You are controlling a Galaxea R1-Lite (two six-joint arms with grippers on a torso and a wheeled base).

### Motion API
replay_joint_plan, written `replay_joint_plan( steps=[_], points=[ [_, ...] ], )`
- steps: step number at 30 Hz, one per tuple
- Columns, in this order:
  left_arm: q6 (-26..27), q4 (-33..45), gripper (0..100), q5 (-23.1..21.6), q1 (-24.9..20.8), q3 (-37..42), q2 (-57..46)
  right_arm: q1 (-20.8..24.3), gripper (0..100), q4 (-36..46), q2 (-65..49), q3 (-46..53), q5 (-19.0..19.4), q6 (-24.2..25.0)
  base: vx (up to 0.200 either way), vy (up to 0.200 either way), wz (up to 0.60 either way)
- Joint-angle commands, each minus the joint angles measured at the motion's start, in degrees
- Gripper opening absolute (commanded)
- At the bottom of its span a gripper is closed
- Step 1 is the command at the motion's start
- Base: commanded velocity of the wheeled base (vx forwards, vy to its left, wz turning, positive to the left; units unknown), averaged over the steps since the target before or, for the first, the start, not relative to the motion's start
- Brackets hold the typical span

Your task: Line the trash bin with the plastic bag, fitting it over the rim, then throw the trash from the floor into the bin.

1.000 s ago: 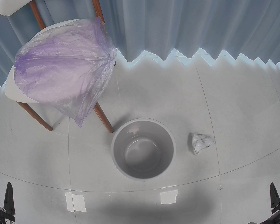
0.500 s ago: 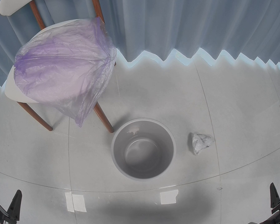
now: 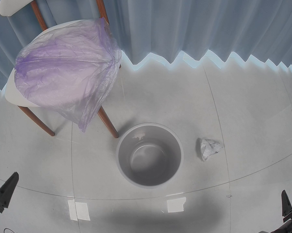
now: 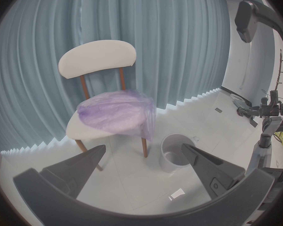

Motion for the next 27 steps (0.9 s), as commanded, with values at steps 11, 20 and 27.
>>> replay_joint_plan(
  steps=[11, 20, 27],
  points=[
    [12.0, -0.8, 100, 0.1, -8.5, -10.6, 19.0, 0.0, 100, 0.0, -1.0, 1.0, 0.0, 0.0, 0.000, 0.000, 0.00],
    [21.1, -1.0, 100, 0.8, -17.0, -13.3, 28.4, 0.0, 100, 0.0, -1.0, 1.0, 0.0, 0.0, 0.000, 0.000, 0.00],
    [25.5, -5.8, 100, 6.3, -23.9, -15.5, 36.5, 0.0, 100, 0.0, -1.0, 1.0, 0.0, 0.0, 0.000, 0.000, 0.00]
  ],
)
